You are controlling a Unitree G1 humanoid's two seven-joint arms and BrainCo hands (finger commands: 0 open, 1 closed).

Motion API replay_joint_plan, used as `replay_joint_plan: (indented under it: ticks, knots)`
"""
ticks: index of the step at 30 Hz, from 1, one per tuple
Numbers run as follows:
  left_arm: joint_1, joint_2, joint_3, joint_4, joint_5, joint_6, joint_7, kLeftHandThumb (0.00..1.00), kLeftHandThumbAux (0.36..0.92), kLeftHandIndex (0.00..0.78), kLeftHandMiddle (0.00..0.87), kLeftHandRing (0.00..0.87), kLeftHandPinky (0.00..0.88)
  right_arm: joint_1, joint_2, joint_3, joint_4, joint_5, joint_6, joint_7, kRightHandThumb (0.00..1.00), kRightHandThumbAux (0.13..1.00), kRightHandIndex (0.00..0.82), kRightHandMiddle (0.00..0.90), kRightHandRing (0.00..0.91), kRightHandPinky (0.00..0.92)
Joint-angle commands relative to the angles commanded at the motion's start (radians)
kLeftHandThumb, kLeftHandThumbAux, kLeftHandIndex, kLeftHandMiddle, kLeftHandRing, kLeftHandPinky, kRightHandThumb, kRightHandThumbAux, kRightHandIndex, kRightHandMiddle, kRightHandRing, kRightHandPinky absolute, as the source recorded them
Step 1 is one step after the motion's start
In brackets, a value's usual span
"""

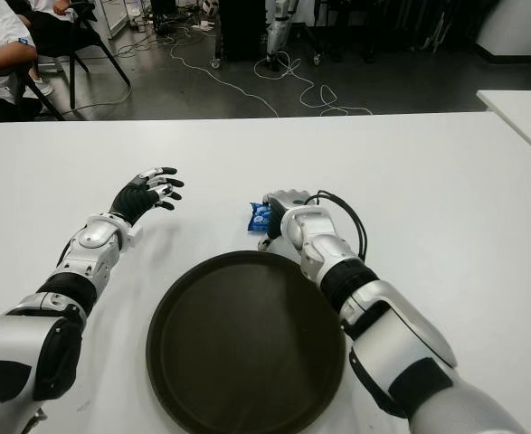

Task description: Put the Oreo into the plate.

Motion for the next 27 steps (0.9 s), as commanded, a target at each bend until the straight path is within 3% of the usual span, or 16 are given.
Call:
replay_joint_plan:
  ticks: [15,27]
  knots:
    - [0.003,0.006,-0.003,-0.002,0.004,-0.003,-0.002,0.503,0.651,0.223,0.340,0.380,0.411,-0.012,0.001,-0.005,-0.046,0.008,0.081,0.008,0.000,0.777,0.257,0.265,0.296,0.330]
    - [0.009,0.010,-0.004,-0.007,0.004,-0.009,-0.007,0.498,0.656,0.221,0.336,0.380,0.418,-0.003,-0.009,-0.016,-0.084,0.024,0.092,0.014,0.000,0.814,0.251,0.251,0.275,0.318]
